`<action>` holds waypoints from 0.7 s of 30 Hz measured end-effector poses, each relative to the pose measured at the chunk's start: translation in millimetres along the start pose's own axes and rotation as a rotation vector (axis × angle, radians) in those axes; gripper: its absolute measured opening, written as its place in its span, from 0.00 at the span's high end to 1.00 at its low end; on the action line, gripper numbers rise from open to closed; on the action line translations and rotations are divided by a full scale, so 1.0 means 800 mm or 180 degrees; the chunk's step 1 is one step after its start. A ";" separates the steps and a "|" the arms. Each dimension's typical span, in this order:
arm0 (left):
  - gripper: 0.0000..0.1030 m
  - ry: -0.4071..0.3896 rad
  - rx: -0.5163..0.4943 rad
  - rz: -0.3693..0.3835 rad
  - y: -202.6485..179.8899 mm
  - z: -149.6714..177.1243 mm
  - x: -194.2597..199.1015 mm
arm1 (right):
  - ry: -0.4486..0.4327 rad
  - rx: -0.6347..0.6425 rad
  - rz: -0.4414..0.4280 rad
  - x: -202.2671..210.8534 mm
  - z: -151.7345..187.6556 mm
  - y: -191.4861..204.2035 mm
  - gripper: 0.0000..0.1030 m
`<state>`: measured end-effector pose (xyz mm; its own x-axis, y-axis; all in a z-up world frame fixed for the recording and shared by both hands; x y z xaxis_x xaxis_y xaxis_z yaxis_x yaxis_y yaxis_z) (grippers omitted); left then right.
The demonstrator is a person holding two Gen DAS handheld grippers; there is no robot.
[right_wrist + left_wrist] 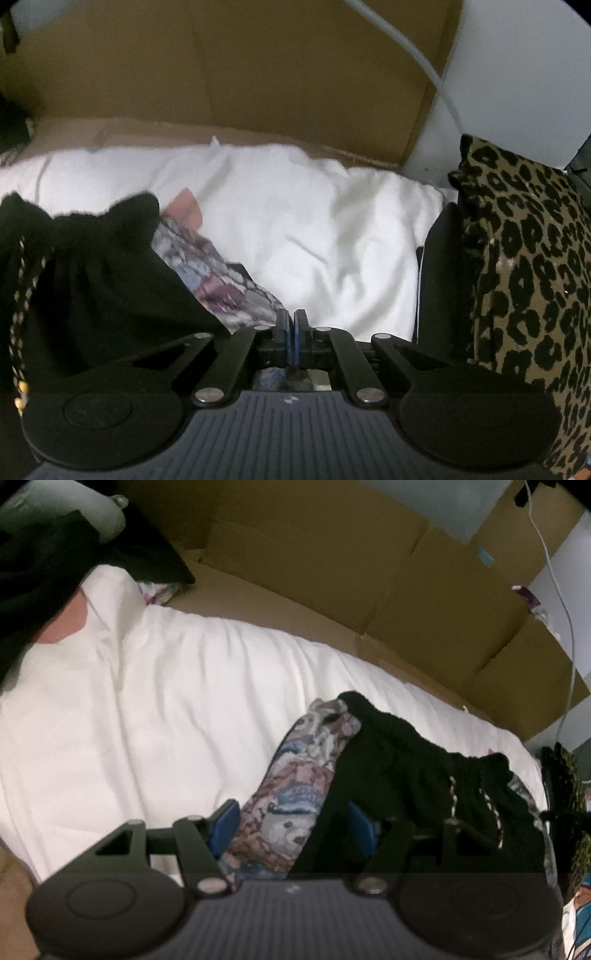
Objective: Fold clothes
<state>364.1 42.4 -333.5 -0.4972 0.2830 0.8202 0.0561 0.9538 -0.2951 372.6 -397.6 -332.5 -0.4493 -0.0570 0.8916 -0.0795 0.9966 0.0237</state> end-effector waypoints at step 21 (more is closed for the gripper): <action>0.59 0.0081 -0.0425 0.0137 -0.054 -0.004 -0.035 | -0.0404 0.0305 -0.0431 -0.005 -0.039 0.096 0.75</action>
<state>378.4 -6.6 -342.3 -0.4698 0.3247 0.8209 0.1924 0.9452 -0.2638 396.1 -318.7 -319.9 -0.5369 -0.2033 0.8188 -0.2283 0.9693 0.0910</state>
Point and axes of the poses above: each gripper's, at about its wrist camera, not at the fingertips, and x roughly against the way its jaws point, y to its left, z to its underside, the point moved 4 cm from there along -x, roughly the way its jaws point, and after that the axes turned 3 degrees about -z, right-handed, at the moved point
